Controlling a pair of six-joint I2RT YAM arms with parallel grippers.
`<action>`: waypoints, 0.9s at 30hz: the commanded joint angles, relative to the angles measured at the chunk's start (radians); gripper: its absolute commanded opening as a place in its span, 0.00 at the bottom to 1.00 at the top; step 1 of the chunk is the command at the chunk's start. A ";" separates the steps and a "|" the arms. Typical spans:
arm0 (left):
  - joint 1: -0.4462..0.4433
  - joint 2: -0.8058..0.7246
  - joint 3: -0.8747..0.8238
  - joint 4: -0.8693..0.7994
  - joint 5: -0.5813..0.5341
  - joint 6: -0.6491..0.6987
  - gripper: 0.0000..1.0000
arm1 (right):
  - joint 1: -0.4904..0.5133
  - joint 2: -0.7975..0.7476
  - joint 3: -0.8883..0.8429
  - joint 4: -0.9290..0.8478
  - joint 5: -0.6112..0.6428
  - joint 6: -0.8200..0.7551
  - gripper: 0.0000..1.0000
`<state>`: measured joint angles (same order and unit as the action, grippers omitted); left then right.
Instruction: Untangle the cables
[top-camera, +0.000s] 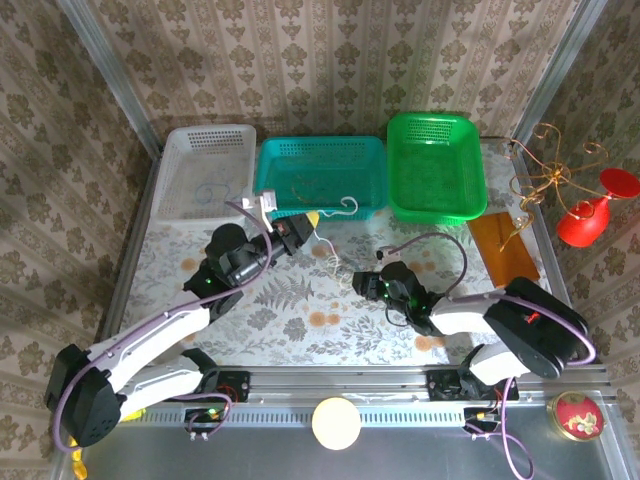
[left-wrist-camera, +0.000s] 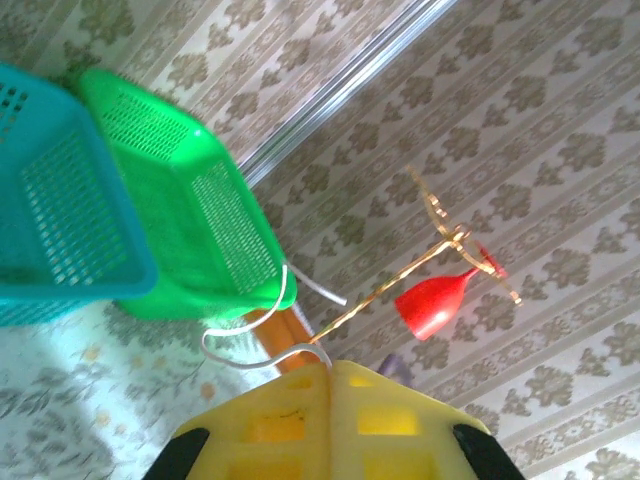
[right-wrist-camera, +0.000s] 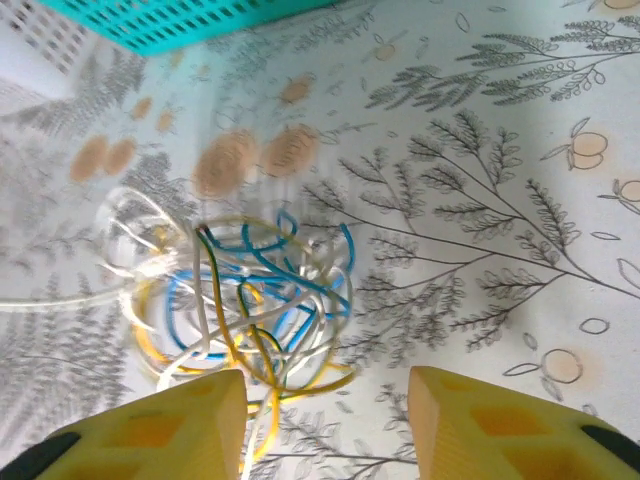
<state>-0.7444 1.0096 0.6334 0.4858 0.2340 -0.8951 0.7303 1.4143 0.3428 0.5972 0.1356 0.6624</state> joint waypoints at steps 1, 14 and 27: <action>0.005 -0.011 -0.044 0.071 0.016 0.047 0.00 | 0.004 -0.121 0.042 -0.182 -0.055 0.008 0.56; -0.006 0.031 -0.139 0.219 0.024 0.064 0.00 | -0.113 -0.433 0.209 -0.502 -0.197 0.080 0.71; -0.022 0.034 -0.127 0.218 0.013 0.064 0.00 | -0.135 -0.259 0.300 -0.298 -0.246 0.082 0.74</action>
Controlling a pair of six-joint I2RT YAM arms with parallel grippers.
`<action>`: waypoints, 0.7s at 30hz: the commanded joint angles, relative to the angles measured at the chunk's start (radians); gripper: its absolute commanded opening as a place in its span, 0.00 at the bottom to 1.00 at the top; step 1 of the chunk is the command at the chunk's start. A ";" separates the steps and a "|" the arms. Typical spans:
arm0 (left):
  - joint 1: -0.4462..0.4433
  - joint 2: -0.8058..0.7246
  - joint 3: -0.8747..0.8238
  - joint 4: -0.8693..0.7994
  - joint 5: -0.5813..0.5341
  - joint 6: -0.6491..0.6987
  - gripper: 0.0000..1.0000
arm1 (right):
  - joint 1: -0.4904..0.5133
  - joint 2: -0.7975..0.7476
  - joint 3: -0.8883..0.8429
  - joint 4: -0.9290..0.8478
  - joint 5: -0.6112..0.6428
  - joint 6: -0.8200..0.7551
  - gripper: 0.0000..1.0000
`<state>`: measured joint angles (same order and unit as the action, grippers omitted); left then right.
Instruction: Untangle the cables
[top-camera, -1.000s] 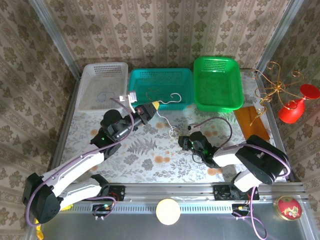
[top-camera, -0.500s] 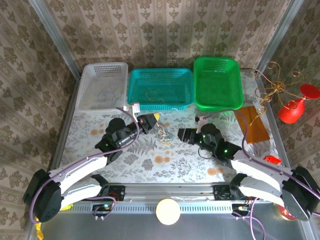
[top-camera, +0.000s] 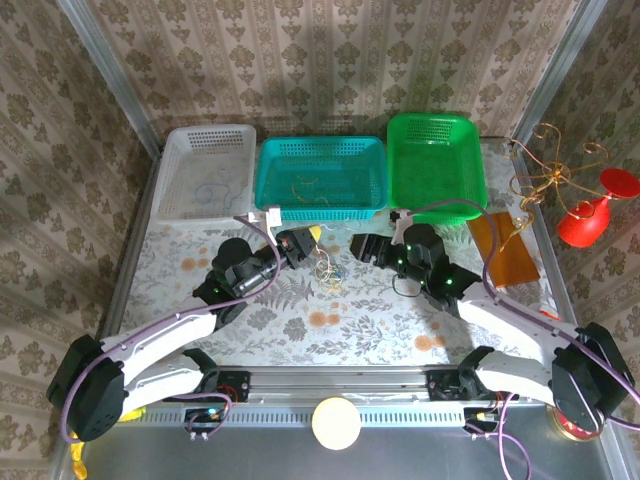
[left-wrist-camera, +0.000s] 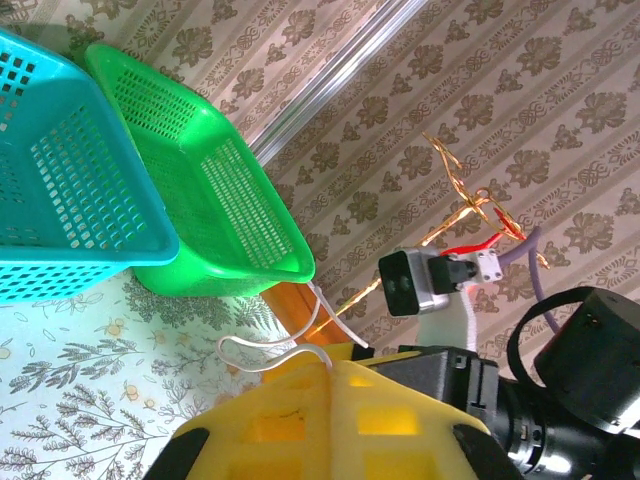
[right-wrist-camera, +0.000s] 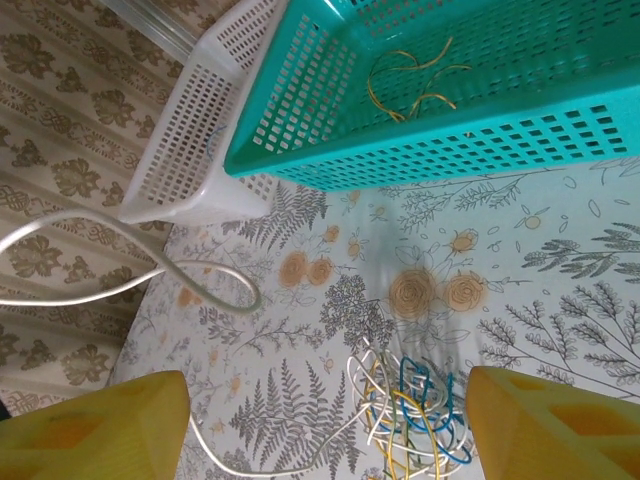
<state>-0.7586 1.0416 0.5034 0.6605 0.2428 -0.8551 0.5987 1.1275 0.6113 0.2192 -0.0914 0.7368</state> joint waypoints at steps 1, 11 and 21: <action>-0.010 0.003 0.004 0.042 0.007 0.024 0.00 | -0.003 0.043 0.036 0.098 -0.018 0.008 0.74; -0.030 0.030 0.006 0.055 0.011 0.018 0.00 | -0.011 0.143 0.134 0.163 -0.012 -0.007 0.73; -0.036 0.061 0.000 0.089 0.023 0.011 0.00 | -0.057 0.182 0.201 0.164 -0.065 0.006 0.09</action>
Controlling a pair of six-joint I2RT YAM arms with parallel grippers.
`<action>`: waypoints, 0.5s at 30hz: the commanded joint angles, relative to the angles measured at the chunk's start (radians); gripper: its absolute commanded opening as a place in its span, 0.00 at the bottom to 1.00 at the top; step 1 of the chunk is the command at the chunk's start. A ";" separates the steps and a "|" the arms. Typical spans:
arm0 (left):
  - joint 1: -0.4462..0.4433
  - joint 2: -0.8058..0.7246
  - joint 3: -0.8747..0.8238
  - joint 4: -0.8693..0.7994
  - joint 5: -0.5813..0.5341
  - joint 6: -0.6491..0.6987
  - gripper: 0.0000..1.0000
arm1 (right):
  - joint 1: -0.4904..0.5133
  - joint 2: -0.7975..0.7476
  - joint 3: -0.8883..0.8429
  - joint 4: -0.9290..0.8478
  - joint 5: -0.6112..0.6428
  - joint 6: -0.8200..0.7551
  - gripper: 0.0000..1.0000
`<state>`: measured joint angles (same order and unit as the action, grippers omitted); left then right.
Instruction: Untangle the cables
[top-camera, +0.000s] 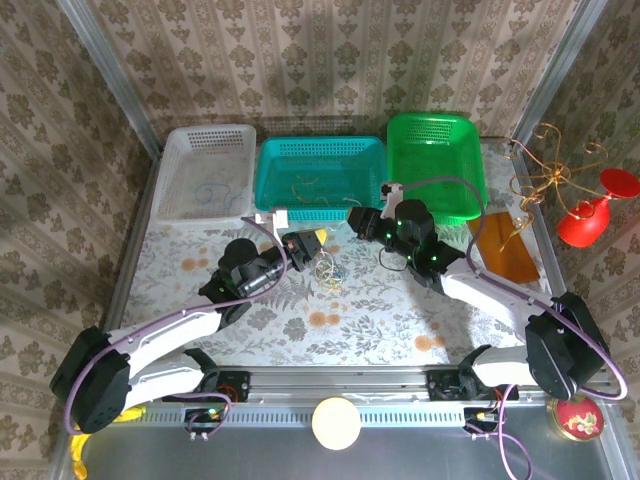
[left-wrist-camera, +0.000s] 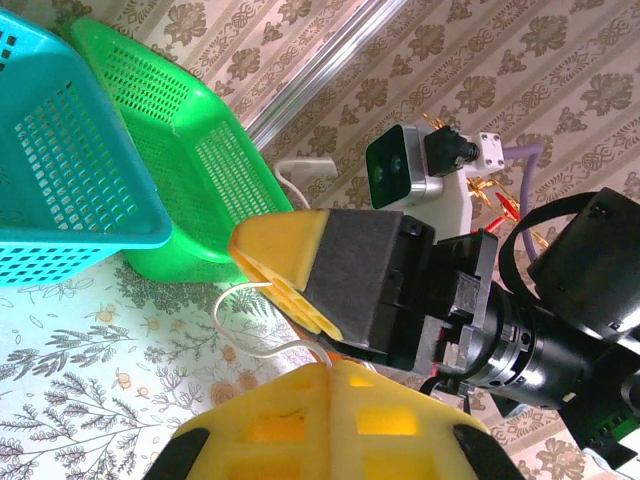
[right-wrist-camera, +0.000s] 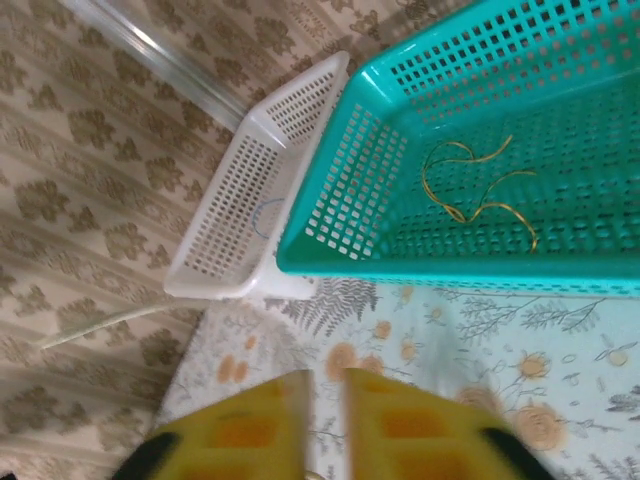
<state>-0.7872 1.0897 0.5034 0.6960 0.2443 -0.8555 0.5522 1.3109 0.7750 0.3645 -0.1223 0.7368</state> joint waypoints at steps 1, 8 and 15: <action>-0.008 0.016 0.000 0.058 0.024 0.012 0.00 | -0.015 -0.010 0.044 0.006 -0.043 0.003 0.02; 0.008 0.023 -0.038 -0.019 0.000 0.085 0.73 | -0.026 -0.081 0.148 -0.169 -0.082 -0.037 0.00; 0.008 -0.034 -0.094 -0.227 -0.060 0.249 1.00 | -0.025 -0.127 0.267 -0.339 -0.100 -0.093 0.00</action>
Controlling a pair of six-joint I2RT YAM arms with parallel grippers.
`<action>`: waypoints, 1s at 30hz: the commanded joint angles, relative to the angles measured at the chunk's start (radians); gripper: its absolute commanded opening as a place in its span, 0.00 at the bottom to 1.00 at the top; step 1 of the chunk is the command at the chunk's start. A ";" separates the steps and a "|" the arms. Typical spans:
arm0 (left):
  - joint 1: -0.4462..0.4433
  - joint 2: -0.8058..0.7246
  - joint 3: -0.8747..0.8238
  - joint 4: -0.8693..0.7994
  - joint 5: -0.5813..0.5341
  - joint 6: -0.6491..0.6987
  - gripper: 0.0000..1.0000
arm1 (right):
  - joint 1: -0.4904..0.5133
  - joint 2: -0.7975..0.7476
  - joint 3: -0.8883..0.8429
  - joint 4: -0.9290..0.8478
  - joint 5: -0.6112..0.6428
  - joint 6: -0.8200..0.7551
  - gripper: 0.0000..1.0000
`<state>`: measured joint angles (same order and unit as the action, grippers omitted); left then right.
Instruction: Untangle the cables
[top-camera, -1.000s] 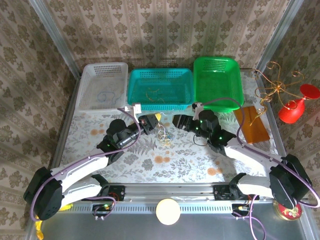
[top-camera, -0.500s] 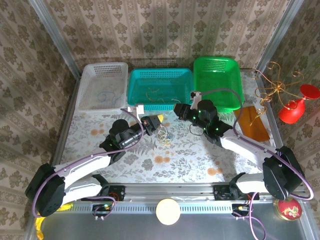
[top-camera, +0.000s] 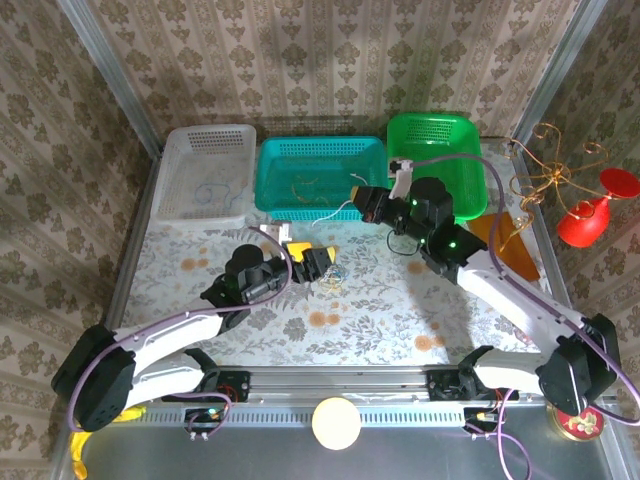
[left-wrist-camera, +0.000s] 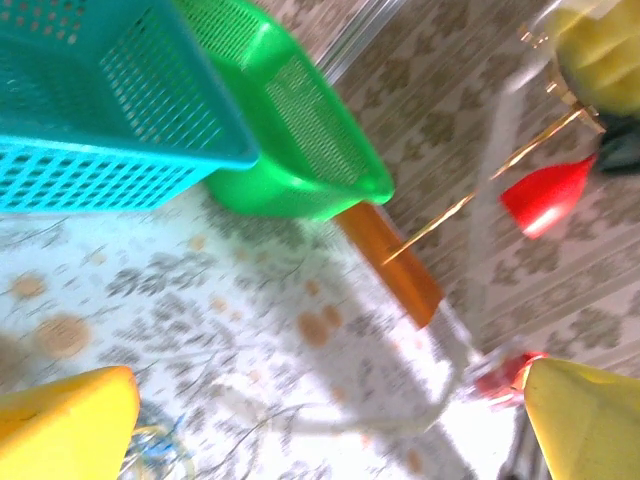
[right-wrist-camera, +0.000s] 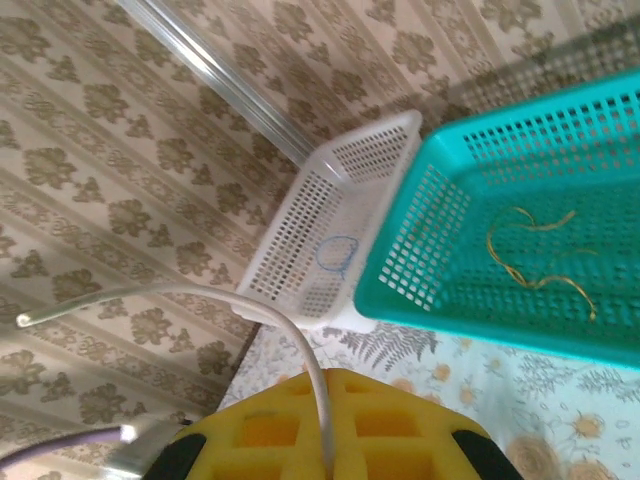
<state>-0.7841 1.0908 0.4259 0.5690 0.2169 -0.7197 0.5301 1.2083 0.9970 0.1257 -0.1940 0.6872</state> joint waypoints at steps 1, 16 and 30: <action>0.003 -0.044 -0.026 -0.116 -0.039 0.136 1.00 | -0.002 -0.028 0.057 -0.116 -0.031 -0.049 0.00; -0.096 0.125 0.039 -0.160 -0.180 0.371 1.00 | 0.068 -0.036 0.207 -0.247 -0.041 -0.093 0.00; -0.098 0.521 0.078 0.156 -0.267 0.308 0.25 | 0.116 -0.068 0.386 -0.337 -0.053 -0.079 0.00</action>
<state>-0.8829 1.5883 0.5163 0.6209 -0.0277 -0.3893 0.6403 1.1812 1.3090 -0.1925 -0.2184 0.6022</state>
